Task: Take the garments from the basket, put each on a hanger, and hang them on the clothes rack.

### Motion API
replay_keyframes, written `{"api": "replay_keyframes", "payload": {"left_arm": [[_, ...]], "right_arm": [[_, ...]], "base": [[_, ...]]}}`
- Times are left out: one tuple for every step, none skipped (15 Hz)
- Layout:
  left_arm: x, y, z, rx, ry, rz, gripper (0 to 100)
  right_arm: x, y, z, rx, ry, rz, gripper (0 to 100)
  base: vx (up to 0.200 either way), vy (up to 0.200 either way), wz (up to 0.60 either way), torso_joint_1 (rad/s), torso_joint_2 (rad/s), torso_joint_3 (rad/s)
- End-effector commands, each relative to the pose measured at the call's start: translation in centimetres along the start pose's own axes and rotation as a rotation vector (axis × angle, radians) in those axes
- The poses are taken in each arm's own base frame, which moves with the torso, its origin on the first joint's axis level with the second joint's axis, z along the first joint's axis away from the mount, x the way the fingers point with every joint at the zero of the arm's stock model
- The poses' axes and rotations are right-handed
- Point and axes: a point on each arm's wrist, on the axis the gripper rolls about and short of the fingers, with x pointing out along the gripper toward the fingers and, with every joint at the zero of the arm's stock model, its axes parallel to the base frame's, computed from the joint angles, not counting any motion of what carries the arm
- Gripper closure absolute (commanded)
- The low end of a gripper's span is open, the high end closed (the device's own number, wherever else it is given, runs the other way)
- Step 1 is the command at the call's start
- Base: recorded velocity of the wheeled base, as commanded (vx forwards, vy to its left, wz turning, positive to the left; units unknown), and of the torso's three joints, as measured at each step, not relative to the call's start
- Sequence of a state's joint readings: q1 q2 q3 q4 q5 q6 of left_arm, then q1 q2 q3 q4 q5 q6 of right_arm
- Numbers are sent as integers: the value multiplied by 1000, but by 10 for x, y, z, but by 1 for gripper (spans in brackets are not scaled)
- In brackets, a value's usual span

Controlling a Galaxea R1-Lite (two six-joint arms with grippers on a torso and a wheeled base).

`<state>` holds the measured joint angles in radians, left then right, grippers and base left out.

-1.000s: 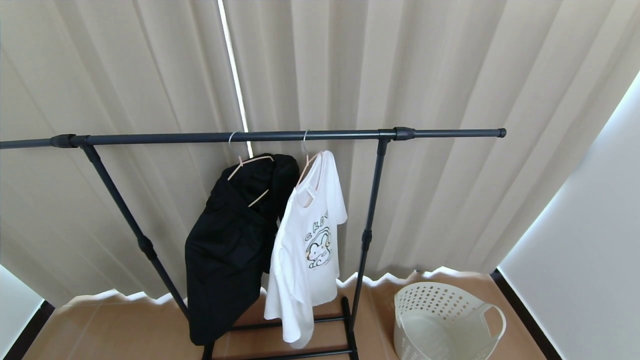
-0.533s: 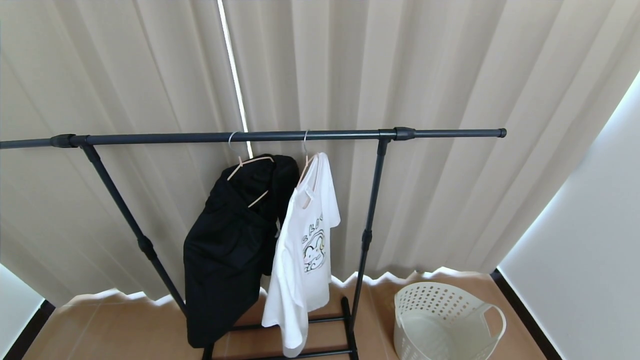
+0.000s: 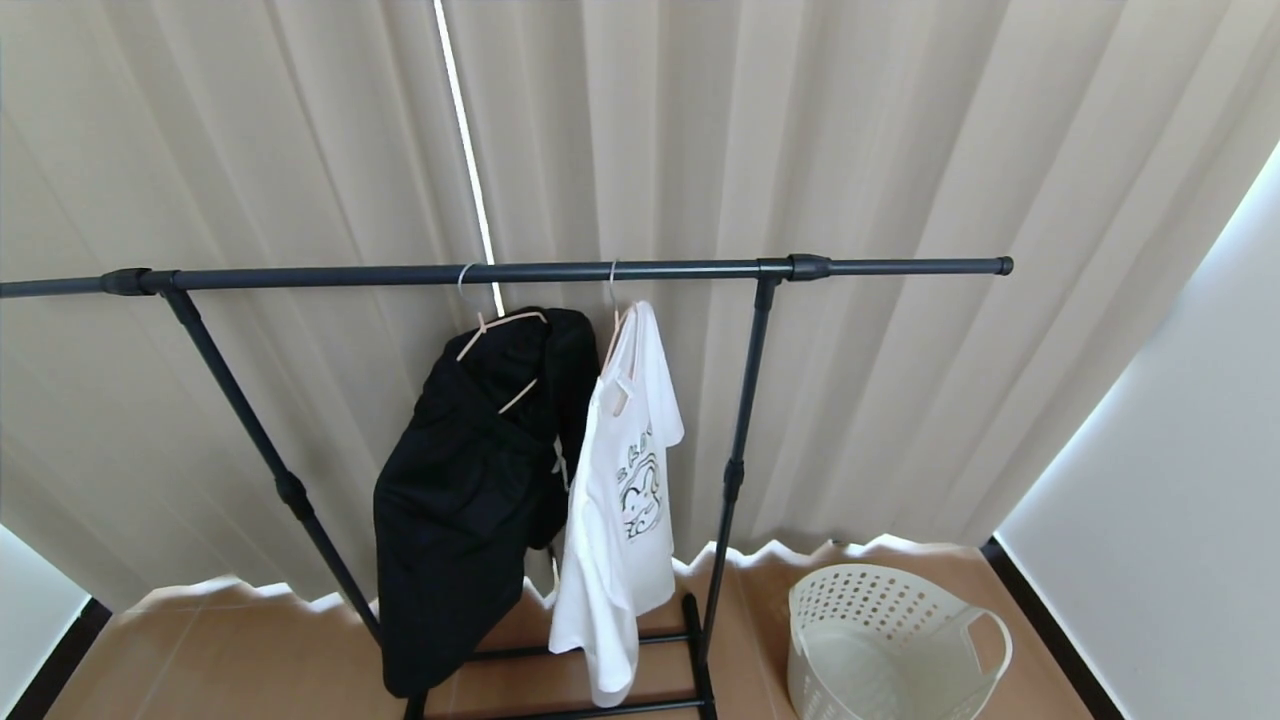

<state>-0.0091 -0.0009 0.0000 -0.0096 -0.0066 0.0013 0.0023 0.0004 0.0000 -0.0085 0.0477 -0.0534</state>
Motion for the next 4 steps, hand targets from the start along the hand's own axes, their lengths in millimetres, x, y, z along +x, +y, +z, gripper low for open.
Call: {"api": "replay_keyframes", "payload": {"left_arm": [[0, 0, 0, 0, 1, 0, 0], [0, 0, 0, 0, 0, -1, 0], [0, 0, 0, 0, 0, -1, 0], [0, 0, 0, 0, 0, 0, 0]], "right_arm": [[0, 0, 0, 0, -1, 2, 0], [0, 0, 0, 0, -1, 1, 0], [0, 0, 0, 0, -1, 1, 0], [0, 0, 0, -2, -1, 1, 0]], "base": [[0, 0, 0, 0, 0, 0], [0, 0, 0, 0, 0, 0], [0, 0, 0, 0, 0, 0], [0, 0, 0, 0, 0, 0]]}}
